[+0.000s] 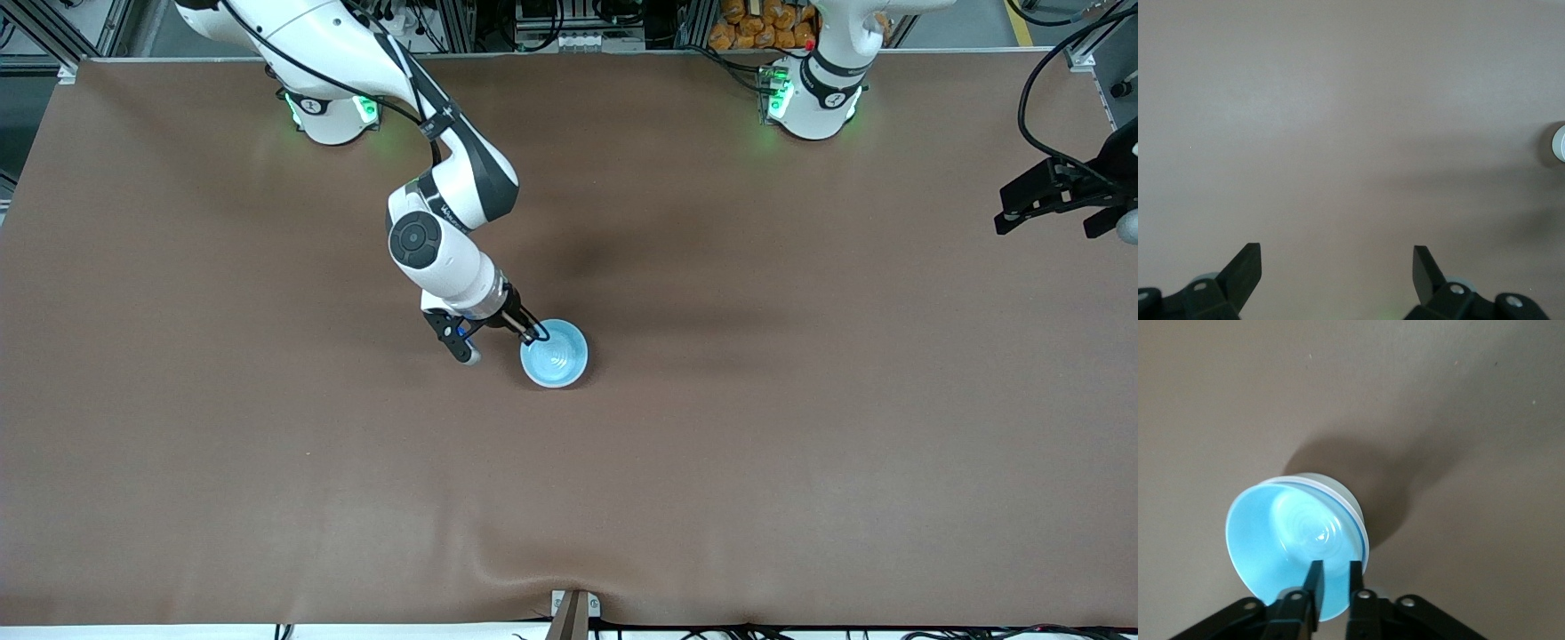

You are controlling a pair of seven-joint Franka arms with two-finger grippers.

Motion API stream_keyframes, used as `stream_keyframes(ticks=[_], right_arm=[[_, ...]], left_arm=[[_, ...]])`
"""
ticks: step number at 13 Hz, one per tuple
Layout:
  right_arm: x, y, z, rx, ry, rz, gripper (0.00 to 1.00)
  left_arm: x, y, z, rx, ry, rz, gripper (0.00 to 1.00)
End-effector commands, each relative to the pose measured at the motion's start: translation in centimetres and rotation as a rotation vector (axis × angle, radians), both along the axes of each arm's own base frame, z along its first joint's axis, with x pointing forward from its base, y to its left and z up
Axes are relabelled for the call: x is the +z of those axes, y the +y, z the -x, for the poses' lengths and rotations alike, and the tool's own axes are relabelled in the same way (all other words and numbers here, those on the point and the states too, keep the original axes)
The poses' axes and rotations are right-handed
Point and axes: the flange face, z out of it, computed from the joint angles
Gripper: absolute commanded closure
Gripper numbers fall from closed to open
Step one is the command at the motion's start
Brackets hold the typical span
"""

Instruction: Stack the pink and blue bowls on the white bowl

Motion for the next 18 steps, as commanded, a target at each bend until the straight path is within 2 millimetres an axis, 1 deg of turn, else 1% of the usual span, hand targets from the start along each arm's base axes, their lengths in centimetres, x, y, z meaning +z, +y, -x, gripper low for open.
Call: stream_keyframes(ticks=[1, 2, 4, 5, 7, 8, 10, 12, 13, 14, 15, 16, 18], right_arm=[[5.6, -3.1, -1.2, -0.008, -0.001, 0.035, 0.00], [7.1, -4.9, -1.4, 0.042, 0.004, 0.074, 0.00], [9.6, -9.8, -2.3, 0.178, 0.032, 0.137, 0.00], [10.6, -12.6, -2.9, 0.247, 0.033, 0.145, 0.00], [12.2, -18.8, -4.2, 0.378, 0.035, 0.135, 0.00], [13.5, -21.6, -4.5, 0.451, 0.018, 0.124, 0.00], [16.3, -26.6, -4.3, 0.574, 0.003, 0.114, 0.00], [19.4, -30.8, -3.2, 0.636, 0.018, 0.139, 0.00], [21.9, -32.7, -1.9, 0.654, 0.024, 0.153, 0.00], [24.5, -35.5, -0.7, 0.643, 0.020, 0.161, 0.00], [27.0, -37.6, 0.6, 0.650, 0.000, 0.160, 0.00], [28.6, -40.1, 1.5, 0.668, -0.014, 0.155, 0.00], [30.3, -42.9, 3.0, 0.770, -0.022, 0.137, 0.00]], left_arm=[[0.3, 0.1, 0.0, 0.004, -0.008, 0.013, 0.00], [0.3, 0.1, 0.0, 0.004, -0.008, 0.013, 0.00], [0.3, 0.2, 0.1, 0.002, -0.004, 0.013, 0.00], [0.4, 0.6, 0.1, -0.001, -0.008, 0.013, 0.00], [0.3, 0.8, 0.1, -0.001, -0.005, 0.013, 0.00], [0.2, 0.7, 0.0, 0.001, -0.002, 0.013, 0.00], [0.2, 0.5, 0.0, 0.013, -0.004, 0.013, 0.00], [0.5, 0.1, 0.3, 0.013, -0.008, 0.016, 0.00], [0.3, 0.2, 0.5, 0.013, -0.009, 0.028, 0.00], [0.1, 0.6, 0.6, 0.020, -0.005, 0.048, 0.00], [0.0, 0.5, 1.2, 0.022, 0.000, 0.050, 0.00], [-0.4, 0.4, 1.7, 0.023, -0.003, 0.052, 0.00], [-0.7, 0.5, 2.1, 0.019, -0.017, 0.054, 0.00]])
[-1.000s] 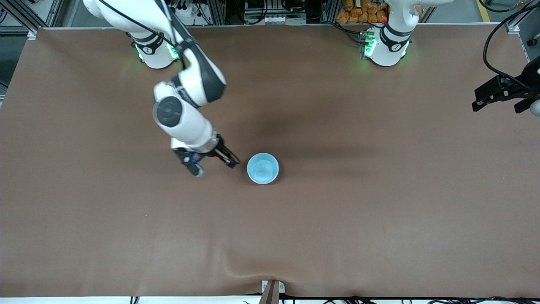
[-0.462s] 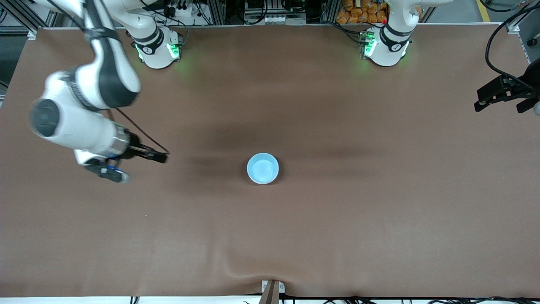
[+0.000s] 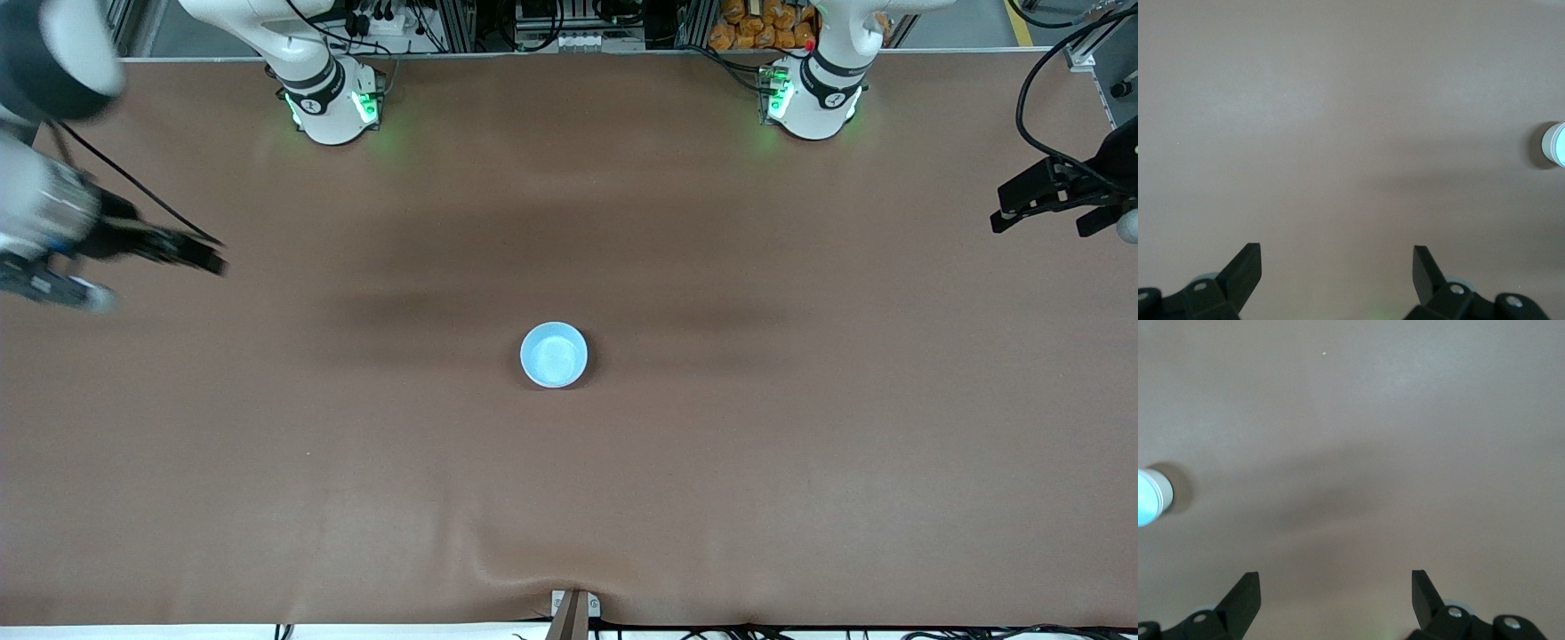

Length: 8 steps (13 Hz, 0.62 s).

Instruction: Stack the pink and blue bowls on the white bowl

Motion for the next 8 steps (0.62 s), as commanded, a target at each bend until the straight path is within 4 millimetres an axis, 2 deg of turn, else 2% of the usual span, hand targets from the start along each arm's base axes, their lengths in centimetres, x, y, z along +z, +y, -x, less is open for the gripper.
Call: stream_keyframes(ticks=[1, 3, 4, 5, 6, 8], right_arm=[[2.9, -3.2, 1.9, 0.109, -0.003, -0.002, 0.00], [8.0, -3.9, 2.5, 0.176, -0.029, -0.003, 0.00], [9.6, -3.8, 2.8, 0.180, -0.032, -0.003, 0.00], [10.0, -3.2, 2.9, 0.181, -0.028, -0.003, 0.00], [10.1, -1.6, 2.8, 0.196, -0.020, -0.001, 0.00], [10.0, 3.1, 2.6, 0.171, -0.010, 0.018, 0.00]], left_arm=[[-0.2, 0.2, 1.5, 0.007, -0.014, 0.020, 0.00], [-0.4, 0.1, 1.5, 0.005, -0.011, 0.020, 0.00], [-0.6, 0.1, 1.5, 0.008, -0.008, 0.020, 0.00], [-0.6, 0.0, 1.7, 0.008, -0.009, 0.020, 0.00], [-0.7, 0.0, 1.8, 0.009, -0.009, 0.020, 0.00], [-0.8, 0.0, 1.3, 0.005, -0.024, 0.021, 0.00]])
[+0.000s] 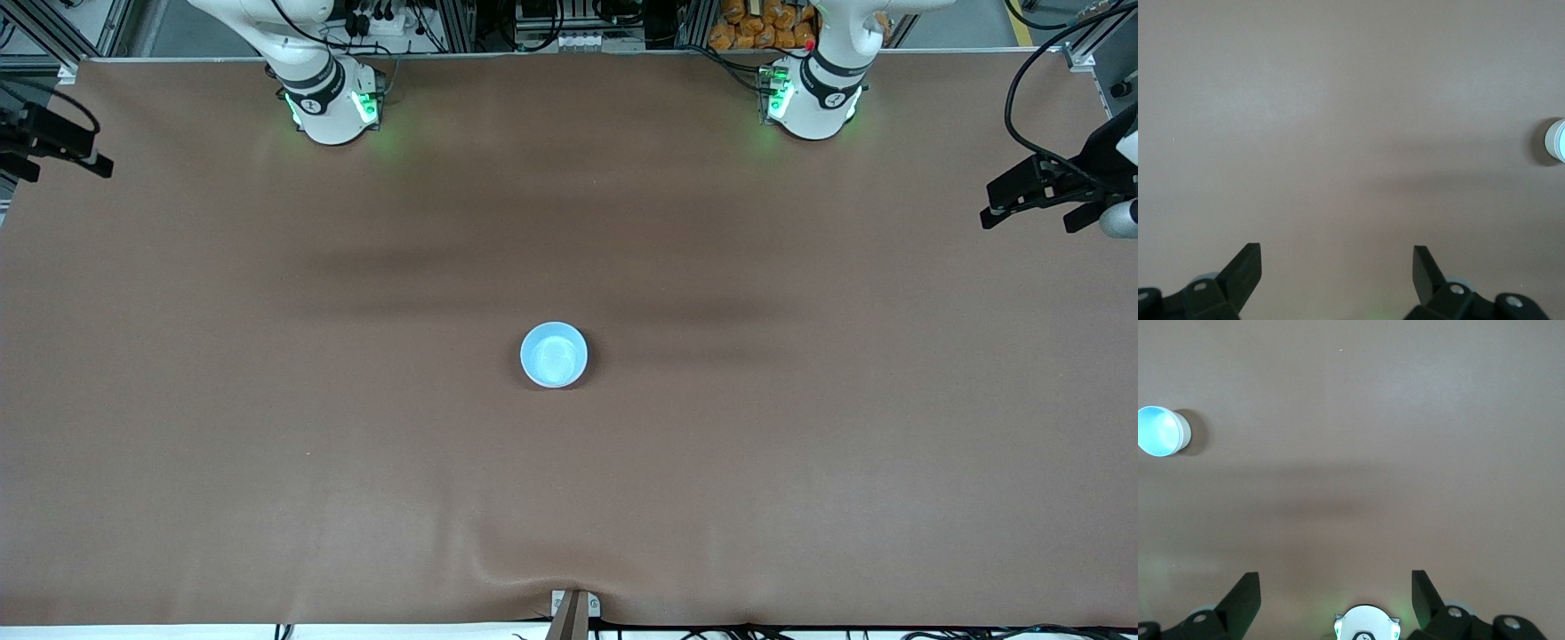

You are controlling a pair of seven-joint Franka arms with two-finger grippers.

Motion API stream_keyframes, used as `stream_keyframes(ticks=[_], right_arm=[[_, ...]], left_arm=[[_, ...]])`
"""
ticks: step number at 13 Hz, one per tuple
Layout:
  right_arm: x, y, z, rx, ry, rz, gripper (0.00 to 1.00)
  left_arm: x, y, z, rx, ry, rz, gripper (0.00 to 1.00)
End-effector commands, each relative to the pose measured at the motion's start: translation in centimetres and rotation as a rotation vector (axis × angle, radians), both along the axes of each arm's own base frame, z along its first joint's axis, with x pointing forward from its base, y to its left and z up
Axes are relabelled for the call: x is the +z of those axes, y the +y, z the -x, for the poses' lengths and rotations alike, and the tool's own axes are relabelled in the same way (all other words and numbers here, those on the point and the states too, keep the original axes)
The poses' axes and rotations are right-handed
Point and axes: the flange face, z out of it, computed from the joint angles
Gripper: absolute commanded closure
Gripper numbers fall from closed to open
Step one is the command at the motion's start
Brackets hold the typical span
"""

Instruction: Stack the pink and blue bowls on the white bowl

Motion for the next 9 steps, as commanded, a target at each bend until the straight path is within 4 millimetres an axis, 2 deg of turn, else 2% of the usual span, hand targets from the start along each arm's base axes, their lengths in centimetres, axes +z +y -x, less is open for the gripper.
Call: stream_keyframes(ticks=[1, 6, 9], right_arm=[[-0.3, 4.6, -0.8, -0.023, 0.021, 0.033, 0.00], [-1.1, 4.0, -1.2, -0.024, 0.034, 0.028, 0.00], [-1.1, 4.1, -1.2, -0.020, 0.034, 0.025, 0.00]], left_arm=[[0.4, -0.1, 0.9, 0.003, -0.024, 0.019, 0.00], [0.1, -0.5, -0.2, -0.018, -0.026, 0.014, 0.00], [0.3, -0.6, -0.2, -0.014, -0.029, 0.012, 0.00]])
